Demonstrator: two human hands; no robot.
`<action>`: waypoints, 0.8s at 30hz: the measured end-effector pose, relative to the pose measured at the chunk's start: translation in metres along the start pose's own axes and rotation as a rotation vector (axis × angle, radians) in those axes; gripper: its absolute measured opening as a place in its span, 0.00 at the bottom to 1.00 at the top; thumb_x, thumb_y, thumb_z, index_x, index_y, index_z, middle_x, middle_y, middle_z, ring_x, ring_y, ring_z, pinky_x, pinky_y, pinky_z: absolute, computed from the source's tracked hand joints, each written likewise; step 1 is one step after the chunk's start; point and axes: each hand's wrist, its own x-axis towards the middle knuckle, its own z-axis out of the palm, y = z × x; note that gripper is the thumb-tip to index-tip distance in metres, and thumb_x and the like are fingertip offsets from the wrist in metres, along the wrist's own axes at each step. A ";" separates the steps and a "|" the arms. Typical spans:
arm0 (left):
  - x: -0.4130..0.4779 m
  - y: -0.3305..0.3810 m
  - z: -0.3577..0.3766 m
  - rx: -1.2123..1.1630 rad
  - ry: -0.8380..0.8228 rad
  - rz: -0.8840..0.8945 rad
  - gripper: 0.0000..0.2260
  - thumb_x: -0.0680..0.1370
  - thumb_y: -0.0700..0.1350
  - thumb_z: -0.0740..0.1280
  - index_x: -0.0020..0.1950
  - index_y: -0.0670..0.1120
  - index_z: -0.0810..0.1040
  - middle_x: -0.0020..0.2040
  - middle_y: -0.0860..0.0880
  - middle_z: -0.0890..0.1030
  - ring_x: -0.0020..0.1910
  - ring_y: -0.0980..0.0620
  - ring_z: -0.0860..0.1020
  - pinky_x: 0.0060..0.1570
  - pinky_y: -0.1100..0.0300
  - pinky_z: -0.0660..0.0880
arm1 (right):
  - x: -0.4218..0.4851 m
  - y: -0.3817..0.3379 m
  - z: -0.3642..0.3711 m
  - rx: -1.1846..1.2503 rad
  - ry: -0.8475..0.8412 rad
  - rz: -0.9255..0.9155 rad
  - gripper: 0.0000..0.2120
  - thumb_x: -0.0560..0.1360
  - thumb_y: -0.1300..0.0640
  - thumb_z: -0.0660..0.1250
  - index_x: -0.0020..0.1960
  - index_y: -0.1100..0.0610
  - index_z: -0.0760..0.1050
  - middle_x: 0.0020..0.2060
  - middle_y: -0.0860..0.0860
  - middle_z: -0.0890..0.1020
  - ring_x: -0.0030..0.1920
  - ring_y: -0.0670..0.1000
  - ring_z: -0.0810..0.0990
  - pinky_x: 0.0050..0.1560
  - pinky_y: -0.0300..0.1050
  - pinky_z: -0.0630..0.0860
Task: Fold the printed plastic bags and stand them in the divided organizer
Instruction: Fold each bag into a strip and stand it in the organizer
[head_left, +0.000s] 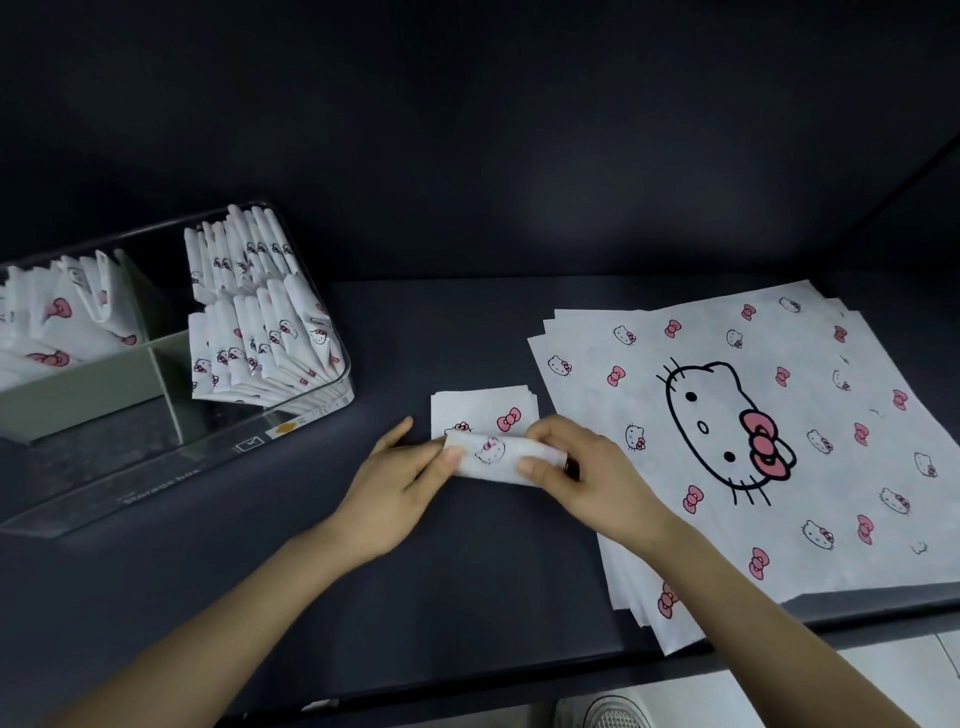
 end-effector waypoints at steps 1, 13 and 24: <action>0.001 0.001 0.001 -0.032 0.020 -0.085 0.33 0.77 0.65 0.47 0.48 0.40 0.79 0.53 0.50 0.82 0.70 0.67 0.61 0.60 0.80 0.48 | 0.002 0.000 -0.002 0.065 -0.027 0.044 0.08 0.75 0.54 0.69 0.49 0.44 0.72 0.40 0.42 0.78 0.41 0.40 0.75 0.42 0.31 0.69; 0.022 0.015 0.015 -0.141 0.476 -0.232 0.15 0.81 0.48 0.62 0.67 0.48 0.72 0.35 0.49 0.81 0.45 0.49 0.78 0.50 0.53 0.73 | 0.043 -0.005 0.019 -0.152 0.275 0.351 0.24 0.79 0.50 0.63 0.31 0.55 0.55 0.25 0.48 0.60 0.28 0.49 0.59 0.31 0.44 0.58; 0.033 -0.013 0.010 0.650 0.276 0.366 0.21 0.83 0.49 0.50 0.70 0.43 0.72 0.70 0.43 0.72 0.71 0.45 0.67 0.72 0.46 0.54 | 0.053 -0.006 0.016 -0.234 0.242 0.437 0.22 0.78 0.51 0.62 0.30 0.53 0.57 0.25 0.48 0.63 0.27 0.47 0.61 0.28 0.42 0.57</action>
